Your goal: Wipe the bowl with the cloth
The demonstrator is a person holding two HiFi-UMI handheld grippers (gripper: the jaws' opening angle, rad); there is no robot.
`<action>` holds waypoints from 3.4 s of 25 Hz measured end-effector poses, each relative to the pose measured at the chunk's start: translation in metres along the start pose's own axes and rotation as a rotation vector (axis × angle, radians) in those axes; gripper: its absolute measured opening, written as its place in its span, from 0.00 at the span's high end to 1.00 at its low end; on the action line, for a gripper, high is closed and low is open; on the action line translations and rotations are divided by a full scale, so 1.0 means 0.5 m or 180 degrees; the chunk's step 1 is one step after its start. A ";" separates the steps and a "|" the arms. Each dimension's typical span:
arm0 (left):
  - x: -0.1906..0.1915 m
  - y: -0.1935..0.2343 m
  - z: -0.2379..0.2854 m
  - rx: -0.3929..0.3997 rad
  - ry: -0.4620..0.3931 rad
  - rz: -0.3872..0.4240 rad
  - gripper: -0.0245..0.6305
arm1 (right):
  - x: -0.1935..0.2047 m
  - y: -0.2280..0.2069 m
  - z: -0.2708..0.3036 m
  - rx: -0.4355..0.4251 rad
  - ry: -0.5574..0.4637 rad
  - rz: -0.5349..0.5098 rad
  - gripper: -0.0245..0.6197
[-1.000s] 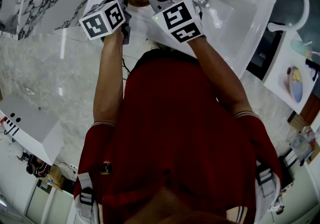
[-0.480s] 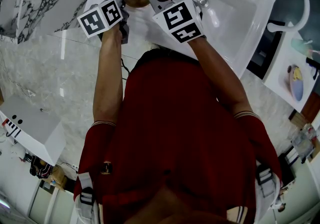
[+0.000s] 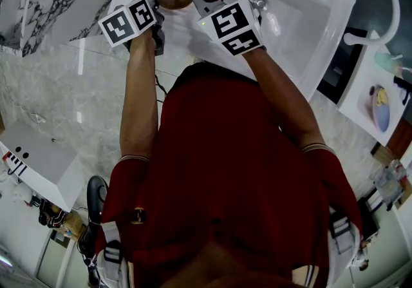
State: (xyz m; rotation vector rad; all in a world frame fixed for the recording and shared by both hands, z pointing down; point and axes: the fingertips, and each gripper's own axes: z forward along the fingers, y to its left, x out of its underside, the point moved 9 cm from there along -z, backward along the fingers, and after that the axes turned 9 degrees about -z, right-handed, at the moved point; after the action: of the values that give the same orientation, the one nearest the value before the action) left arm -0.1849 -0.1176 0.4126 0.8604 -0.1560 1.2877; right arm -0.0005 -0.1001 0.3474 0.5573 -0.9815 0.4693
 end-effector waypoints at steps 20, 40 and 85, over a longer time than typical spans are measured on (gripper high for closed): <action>0.005 0.009 0.002 -0.0014 -0.0048 -0.0117 0.83 | -0.003 -0.012 -0.003 0.0030 -0.0012 -0.0003 0.92; -0.009 -0.032 -0.075 0.0129 -0.0608 0.0264 0.81 | -0.022 -0.008 -0.027 0.0108 -0.0126 -0.0034 0.92; 0.040 -0.189 -0.261 0.0850 -0.1952 0.1469 0.95 | -0.059 0.026 -0.191 0.0260 -0.0877 0.0105 0.92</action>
State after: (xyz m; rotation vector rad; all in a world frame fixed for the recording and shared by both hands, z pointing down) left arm -0.1409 -0.0219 0.2890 1.4976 -0.7133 1.4491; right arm 0.0385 -0.0332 0.2830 0.6928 -1.2400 0.4715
